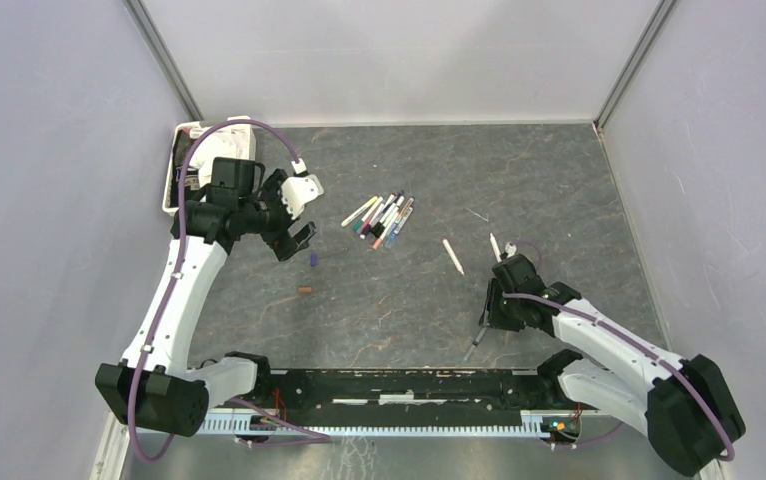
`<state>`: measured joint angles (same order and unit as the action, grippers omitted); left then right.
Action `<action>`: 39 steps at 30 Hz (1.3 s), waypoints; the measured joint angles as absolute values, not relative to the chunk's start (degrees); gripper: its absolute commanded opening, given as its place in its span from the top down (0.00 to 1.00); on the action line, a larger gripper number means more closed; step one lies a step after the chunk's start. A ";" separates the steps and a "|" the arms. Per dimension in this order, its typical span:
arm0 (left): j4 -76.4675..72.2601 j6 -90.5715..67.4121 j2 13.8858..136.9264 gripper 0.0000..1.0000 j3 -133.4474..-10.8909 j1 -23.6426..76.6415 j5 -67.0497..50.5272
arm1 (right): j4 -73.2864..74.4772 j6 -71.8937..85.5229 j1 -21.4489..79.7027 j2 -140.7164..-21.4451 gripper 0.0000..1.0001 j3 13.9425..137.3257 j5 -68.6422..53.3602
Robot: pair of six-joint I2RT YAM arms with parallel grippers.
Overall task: Open the pen caps
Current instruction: Adjust the pen at the center of the board, then pick up the pen from the center of the board.
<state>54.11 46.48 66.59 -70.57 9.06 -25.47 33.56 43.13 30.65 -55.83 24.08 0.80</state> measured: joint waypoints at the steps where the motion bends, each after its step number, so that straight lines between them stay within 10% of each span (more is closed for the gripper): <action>1: 54.08 46.48 66.59 0.00 -70.57 9.06 -25.47 | 32.62 42.89 30.83 -56.99 0.64 24.43 1.52; 14: 54.11 45.67 66.59 0.00 -70.57 9.06 -25.43 | 28.71 41.63 42.70 -69.10 0.65 30.44 13.76; 22: 54.26 45.69 66.59 0.00 -70.57 9.06 -25.10 | 28.86 43.35 46.63 -75.37 0.91 34.54 17.23; 39: 54.85 42.72 66.76 0.00 -72.64 9.06 -26.00 | 26.22 39.11 50.26 -83.24 1.00 41.71 14.37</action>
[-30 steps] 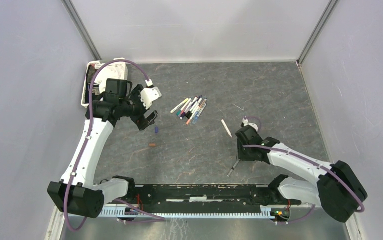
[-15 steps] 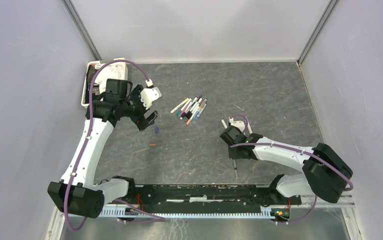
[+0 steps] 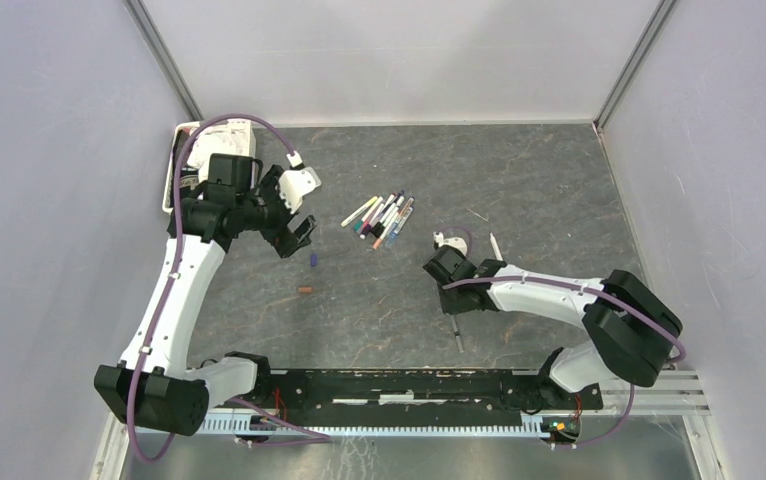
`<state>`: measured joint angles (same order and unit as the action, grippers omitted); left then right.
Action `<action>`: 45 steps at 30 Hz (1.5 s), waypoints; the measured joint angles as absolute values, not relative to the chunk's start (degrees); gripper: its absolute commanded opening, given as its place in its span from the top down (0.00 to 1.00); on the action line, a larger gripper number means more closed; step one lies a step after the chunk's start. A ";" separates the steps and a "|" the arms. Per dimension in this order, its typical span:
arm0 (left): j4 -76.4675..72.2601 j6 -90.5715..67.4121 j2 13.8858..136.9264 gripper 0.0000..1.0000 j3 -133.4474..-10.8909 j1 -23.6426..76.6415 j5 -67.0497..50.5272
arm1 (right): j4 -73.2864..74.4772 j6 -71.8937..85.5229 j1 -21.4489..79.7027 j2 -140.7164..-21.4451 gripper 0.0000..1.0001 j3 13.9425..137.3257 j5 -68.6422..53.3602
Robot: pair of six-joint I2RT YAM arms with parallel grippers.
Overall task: Open the pen caps
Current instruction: Pick up the pen from the center of the board.
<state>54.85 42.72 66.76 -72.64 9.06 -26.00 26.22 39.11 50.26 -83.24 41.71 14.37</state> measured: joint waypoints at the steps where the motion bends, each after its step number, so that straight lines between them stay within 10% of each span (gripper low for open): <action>1: 54.92 41.91 66.83 0.00 -72.77 9.06 -26.33 | 26.20 38.76 50.26 -83.48 1.00 42.22 13.63; 28: 47.53 12.03 67.20 0.06 -66.59 9.06 -54.26 | -17.63 46.33 54.28 -78.04 1.00 59.13 18.00; 41: 43.42 8.38 69.08 0.25 -65.49 12.19 -59.13 | -22.52 50.39 55.86 -80.51 1.00 59.13 18.65; 45: 43.07 8.12 69.06 0.57 -65.41 14.44 -59.11 | -23.14 50.85 56.05 -80.55 1.00 59.16 18.70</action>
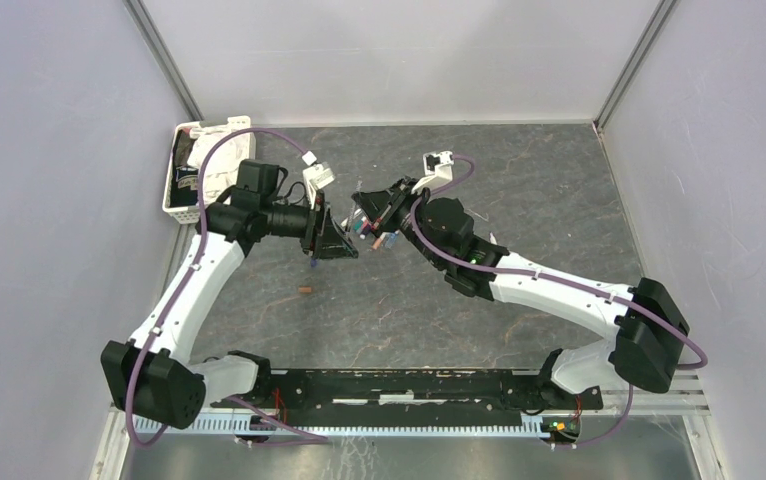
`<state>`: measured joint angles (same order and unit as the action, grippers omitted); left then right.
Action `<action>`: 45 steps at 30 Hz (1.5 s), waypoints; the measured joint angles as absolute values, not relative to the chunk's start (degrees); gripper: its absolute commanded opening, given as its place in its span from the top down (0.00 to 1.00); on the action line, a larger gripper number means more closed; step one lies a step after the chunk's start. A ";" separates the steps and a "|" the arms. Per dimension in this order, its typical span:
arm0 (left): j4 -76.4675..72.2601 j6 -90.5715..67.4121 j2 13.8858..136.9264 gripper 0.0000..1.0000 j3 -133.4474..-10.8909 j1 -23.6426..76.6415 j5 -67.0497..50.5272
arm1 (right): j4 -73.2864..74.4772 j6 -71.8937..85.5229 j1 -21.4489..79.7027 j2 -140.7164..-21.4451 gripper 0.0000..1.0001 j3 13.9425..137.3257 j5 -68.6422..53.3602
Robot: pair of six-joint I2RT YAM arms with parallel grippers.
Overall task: Open the pen caps
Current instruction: Pick up the pen from the center of the board.
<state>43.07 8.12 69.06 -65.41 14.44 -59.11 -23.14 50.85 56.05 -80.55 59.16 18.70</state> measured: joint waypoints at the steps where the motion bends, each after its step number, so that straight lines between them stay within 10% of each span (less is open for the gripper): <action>1: 43.09 8.01 69.06 0.63 -65.36 14.85 -59.09 | -23.20 50.94 56.05 -80.55 1.00 59.13 18.72; 4: 43.31 7.86 69.08 0.96 -65.41 14.98 -58.61 | -23.40 51.05 56.16 -80.53 1.00 59.00 18.79; 9: 45.30 8.21 69.91 0.98 -66.24 14.72 -55.05 | -24.60 51.05 56.53 -79.35 0.99 57.08 20.40; 17: 49.63 15.27 69.93 0.98 -68.25 15.20 -47.16 | -19.68 47.97 56.14 -76.71 0.43 55.99 19.14; 23: 56.86 32.38 69.91 0.98 -71.11 15.14 -37.15 | -8.23 40.93 47.92 -71.64 0.25 57.17 5.69; 45: 70.15 68.86 63.55 0.98 -67.90 35.53 -7.44 | 6.22 34.04 44.21 -90.19 0.30 68.12 -45.54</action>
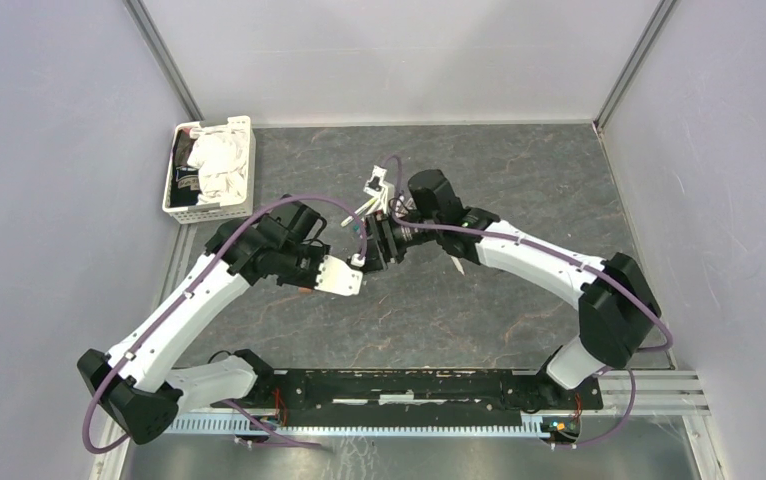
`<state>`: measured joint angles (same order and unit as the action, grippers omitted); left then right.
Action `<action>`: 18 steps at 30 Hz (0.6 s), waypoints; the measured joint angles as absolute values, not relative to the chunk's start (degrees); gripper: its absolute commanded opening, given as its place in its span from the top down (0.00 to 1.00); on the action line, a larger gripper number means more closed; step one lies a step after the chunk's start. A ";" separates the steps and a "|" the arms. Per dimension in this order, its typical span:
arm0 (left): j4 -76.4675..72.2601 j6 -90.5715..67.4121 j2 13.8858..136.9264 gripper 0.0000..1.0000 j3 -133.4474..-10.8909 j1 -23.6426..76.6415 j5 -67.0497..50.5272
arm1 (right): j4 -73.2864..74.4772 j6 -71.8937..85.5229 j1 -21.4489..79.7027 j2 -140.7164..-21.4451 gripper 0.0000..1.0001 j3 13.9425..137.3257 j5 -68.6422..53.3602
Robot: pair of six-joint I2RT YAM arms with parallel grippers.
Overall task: Open the pen caps
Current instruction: Pick up the pen from the center of the board.
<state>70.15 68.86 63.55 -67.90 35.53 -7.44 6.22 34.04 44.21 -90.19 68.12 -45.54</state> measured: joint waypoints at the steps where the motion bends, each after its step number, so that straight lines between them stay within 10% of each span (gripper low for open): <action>1: 70.15 68.86 63.55 0.98 -67.85 35.88 -7.07 | 5.08 34.72 44.77 -90.50 0.31 67.72 -46.52; 11: 70.11 68.86 63.59 0.98 -67.85 37.63 -5.45 | -0.62 39.62 47.62 -96.55 0.40 67.59 -50.13; 18: 70.37 68.84 63.83 0.98 -67.85 38.50 -5.48 | -0.47 40.80 49.56 -104.05 0.79 75.07 -52.73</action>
<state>70.37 68.84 63.83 -67.85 38.50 -5.48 -0.47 40.80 49.56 -104.05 75.07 -52.73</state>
